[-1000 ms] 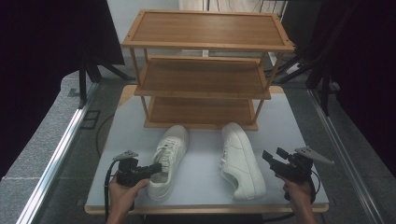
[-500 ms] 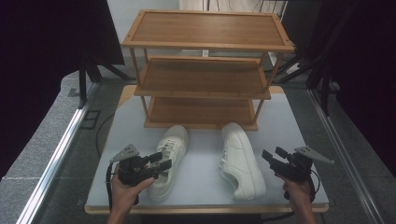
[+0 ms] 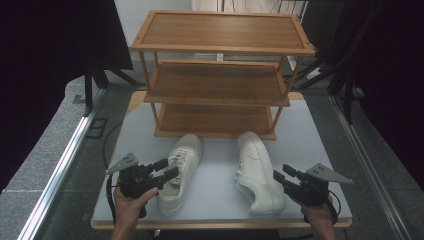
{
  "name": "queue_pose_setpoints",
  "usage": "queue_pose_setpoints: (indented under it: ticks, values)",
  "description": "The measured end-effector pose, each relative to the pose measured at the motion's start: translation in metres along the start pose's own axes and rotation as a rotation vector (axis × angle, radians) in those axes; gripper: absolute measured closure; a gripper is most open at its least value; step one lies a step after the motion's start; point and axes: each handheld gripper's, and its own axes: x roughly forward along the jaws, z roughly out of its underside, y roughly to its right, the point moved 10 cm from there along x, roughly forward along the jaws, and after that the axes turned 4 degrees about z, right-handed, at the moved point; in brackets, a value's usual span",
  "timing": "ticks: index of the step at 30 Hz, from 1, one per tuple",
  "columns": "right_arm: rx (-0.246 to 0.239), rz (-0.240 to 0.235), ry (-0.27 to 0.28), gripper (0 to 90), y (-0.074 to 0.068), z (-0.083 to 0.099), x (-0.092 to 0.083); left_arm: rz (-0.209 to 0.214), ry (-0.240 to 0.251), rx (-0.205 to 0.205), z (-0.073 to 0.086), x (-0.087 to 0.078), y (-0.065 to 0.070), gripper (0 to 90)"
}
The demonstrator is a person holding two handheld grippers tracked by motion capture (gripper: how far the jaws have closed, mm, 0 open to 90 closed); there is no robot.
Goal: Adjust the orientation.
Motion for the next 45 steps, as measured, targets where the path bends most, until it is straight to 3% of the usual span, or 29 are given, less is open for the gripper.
queue_pose_setpoints:
  ticks: [3,4,5,6,9,10,15,18,25,32,37,38,39,40,41,42,44,45]
  values:
    - [-0.041,-0.037,-0.028,74.7,-0.017,0.000,0.000,0.001,0.001,-0.032,0.003,0.002,-0.003,38.0]
    - [-0.068,-0.060,-0.043,81.8,-0.029,0.001,0.001,0.005,-0.005,-0.038,0.004,0.003,-0.003,38.0]
    - [-0.068,-0.060,-0.043,81.8,-0.029,0.001,0.001,0.023,-0.007,-0.054,0.004,0.005,-0.002,38.0]
    - [-0.099,-0.089,-0.063,87.6,-0.041,0.004,0.003,0.048,-0.009,-0.069,0.004,0.007,0.000,37.1]
    - [-0.126,-0.110,-0.089,89.9,-0.051,0.011,0.005,0.033,-0.024,-0.049,0.004,0.010,0.002,37.3]
    - [-0.160,-0.120,-0.115,90.0,-0.060,0.019,0.005,0.036,-0.025,-0.048,0.004,0.011,0.003,37.3]
    - [-0.220,-0.105,-0.181,90.0,-0.069,0.037,0.015,0.043,-0.046,-0.065,0.010,0.015,0.005,37.4]
    - [-0.198,-0.137,-0.194,90.0,-0.072,0.043,0.021,0.049,-0.053,-0.079,0.013,0.015,0.004,37.6]
    - [-0.227,-0.124,-0.216,90.0,-0.075,0.048,0.028,0.058,-0.057,-0.109,0.017,0.015,0.003,37.9]
    - [-0.145,-0.114,-0.150,90.0,-0.056,0.037,0.014,0.061,-0.037,-0.137,0.016,0.009,-0.001,38.3]
    - [-0.114,-0.055,-0.122,90.0,-0.039,0.028,0.005,0.063,-0.045,-0.139,0.018,0.010,0.000,38.9]
    - [-0.098,-0.023,-0.112,90.0,-0.029,0.025,0.000,0.062,-0.047,-0.139,0.018,0.010,0.000,38.9]
    - [-0.098,-0.023,-0.112,90.0,-0.029,0.025,0.000,0.062,-0.047,-0.139,0.018,0.010,0.000,38.9]
    - [-0.079,0.017,-0.108,90.0,-0.014,0.024,-0.004,0.059,-0.049,-0.140,0.019,0.010,-0.001,39.0]
    - [-0.079,0.017,-0.108,90.0,-0.014,0.024,-0.004,0.059,-0.049,-0.140,0.019,0.010,-0.001,39.0]
    - [-0.054,0.060,-0.102,90.0,0.001,0.024,-0.005,0.059,-0.046,-0.143,0.019,0.010,-0.001,39.1]
    - [-0.007,0.050,-0.088,90.0,0.016,0.025,-0.008,0.058,-0.046,-0.144,0.019,0.011,-0.001,39.1]
    - [-0.007,0.050,-0.088,90.0,0.016,0.025,-0.008,0.058,-0.046,-0.144,0.019,0.011,-0.001,39.1]
